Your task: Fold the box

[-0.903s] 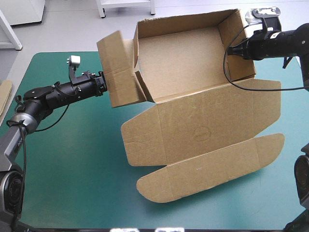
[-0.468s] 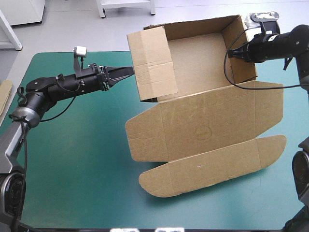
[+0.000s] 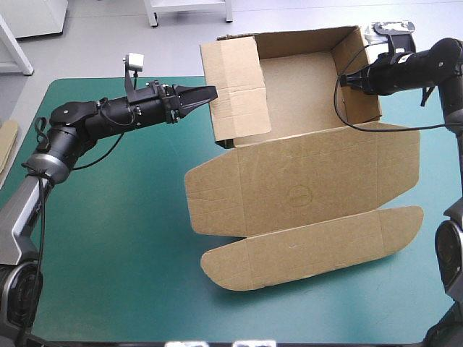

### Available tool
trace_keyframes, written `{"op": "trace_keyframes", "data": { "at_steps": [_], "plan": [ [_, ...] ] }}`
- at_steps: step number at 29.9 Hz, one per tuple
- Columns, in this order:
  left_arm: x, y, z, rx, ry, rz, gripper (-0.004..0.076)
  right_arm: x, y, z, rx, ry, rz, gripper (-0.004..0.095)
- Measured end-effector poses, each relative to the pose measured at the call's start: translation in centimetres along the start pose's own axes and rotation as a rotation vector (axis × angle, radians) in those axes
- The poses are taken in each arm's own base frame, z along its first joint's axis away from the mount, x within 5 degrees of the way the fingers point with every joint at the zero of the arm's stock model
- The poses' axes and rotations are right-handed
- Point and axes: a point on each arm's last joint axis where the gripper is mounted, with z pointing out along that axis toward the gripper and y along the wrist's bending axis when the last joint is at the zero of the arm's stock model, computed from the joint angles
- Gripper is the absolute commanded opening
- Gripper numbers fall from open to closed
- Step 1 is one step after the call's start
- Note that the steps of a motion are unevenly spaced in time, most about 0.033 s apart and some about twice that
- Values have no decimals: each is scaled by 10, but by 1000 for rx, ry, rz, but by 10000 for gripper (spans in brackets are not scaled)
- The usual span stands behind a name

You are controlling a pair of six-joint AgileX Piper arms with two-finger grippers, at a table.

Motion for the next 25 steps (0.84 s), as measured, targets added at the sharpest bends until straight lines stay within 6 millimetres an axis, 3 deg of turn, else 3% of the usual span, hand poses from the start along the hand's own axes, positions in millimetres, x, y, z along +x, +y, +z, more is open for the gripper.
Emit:
{"op": "trace_keyframes", "data": {
  "at_steps": [6, 10, 16, 25],
  "plan": [
    [-1, -9, 18, -189, 104, 73, 459, 3, 3, 16, 17, 35, 13, -13],
    [-5, -13, 27, -311, 178, 99, 454, 3, 17, 31, 5, 45, 11, -12],
    [-8, 0, 38, -472, 259, 96, 364, 2, 31, 39, 55, 27, -2, -12],
    [1, 17, 58, -606, 402, 129, 353, 8, 41, 54, 102, 78, -29, -13]
  ]
}}
